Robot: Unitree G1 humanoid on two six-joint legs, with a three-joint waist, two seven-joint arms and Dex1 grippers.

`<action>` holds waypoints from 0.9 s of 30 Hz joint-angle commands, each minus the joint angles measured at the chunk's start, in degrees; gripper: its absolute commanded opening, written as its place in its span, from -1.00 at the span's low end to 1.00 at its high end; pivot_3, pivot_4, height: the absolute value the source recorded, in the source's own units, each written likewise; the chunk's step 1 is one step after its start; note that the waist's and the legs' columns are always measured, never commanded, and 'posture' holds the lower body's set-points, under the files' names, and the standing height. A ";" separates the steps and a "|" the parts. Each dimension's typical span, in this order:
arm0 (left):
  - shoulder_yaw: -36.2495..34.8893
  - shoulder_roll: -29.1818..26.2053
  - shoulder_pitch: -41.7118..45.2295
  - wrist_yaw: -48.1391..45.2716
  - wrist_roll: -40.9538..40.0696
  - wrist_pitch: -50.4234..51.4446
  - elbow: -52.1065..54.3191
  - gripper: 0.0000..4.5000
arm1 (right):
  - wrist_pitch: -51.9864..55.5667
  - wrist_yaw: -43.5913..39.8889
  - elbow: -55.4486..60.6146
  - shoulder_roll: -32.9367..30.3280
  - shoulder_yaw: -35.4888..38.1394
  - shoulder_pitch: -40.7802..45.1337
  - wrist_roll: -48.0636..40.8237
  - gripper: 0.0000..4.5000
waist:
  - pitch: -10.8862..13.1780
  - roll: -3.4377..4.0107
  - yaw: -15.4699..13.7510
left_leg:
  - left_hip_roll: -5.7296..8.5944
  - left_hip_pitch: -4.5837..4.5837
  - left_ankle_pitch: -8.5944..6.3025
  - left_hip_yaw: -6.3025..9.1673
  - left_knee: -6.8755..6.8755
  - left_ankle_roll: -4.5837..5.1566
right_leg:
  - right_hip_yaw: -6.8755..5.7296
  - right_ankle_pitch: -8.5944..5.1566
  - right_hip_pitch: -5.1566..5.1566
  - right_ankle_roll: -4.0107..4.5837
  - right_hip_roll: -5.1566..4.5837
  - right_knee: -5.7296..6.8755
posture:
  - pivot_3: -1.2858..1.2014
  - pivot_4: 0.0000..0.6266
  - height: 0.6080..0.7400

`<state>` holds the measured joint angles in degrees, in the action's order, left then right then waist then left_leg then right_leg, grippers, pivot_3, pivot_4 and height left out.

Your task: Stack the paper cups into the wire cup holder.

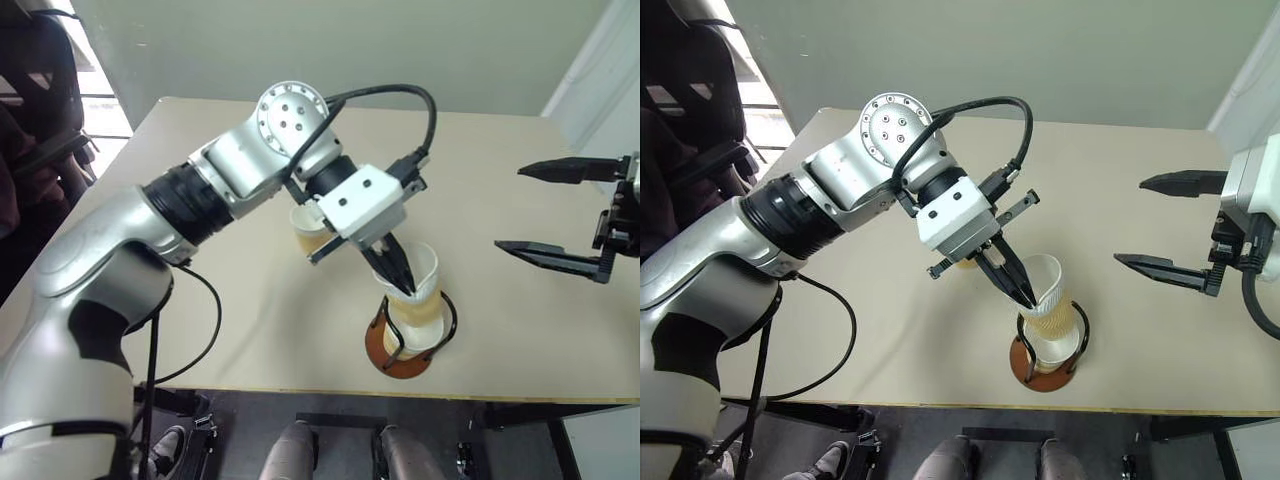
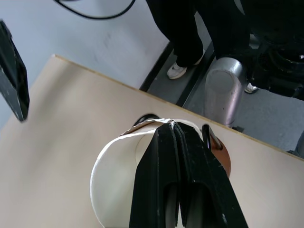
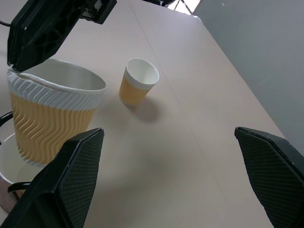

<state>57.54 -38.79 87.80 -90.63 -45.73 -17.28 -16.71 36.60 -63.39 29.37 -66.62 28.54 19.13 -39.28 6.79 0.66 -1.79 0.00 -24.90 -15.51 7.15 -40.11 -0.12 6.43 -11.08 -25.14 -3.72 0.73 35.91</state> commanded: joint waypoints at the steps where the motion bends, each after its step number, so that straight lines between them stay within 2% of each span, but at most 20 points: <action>1: -0.61 -0.03 2.02 -1.87 -1.49 -0.97 0.25 -1.00 | -0.31 0.70 0.79 -1.18 2.64 0.27 -0.64 1.00 | 0.00 0.00 0.00 | 0.03 -0.01 -0.01 -0.01 -0.03 0.01 | 0.01 0.03 0.00 -0.04 -0.02 0.00 | 0.03 -0.52 1.00; 17: -0.78 2.84 0.07 -1.87 1.43 -2.03 -0.66 -1.00 | 0.19 0.99 1.60 -1.37 3.71 -0.96 -0.58 1.00 | 0.00 0.00 -0.13 | 0.08 -0.03 -0.02 -0.04 -0.06 0.04 | 0.02 0.07 0.01 -0.12 -0.05 0.00 | 0.03 -0.52 1.00; 20: -0.91 3.15 -0.02 -1.87 1.59 -2.10 -1.13 -0.73 | 0.32 1.14 1.85 -1.30 4.02 -1.34 -0.58 1.00 | 0.00 0.00 -0.15 | 0.08 -0.03 -0.02 -0.04 -0.07 0.04 | 0.02 0.08 0.01 -0.12 -0.05 0.00 | 0.03 -0.52 1.00; 27: -1.87 4.49 -0.25 -1.87 2.56 -2.55 -2.77 0.36 | 0.28 1.37 1.98 -1.39 4.37 -1.77 -0.61 1.00 | 0.00 0.00 -0.17 | 0.08 -0.03 -0.02 -0.05 -0.08 0.04 | 0.02 0.08 0.02 -0.13 -0.05 0.01 | 0.03 -0.52 1.00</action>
<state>57.67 -34.62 87.28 -90.63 -43.22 -18.83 -19.29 37.05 -62.55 30.09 -66.74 30.20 17.05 -39.24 6.79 0.66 -1.95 0.07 -24.93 -15.53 7.10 -40.19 -0.08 6.45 -11.00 -25.12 -3.85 0.69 35.91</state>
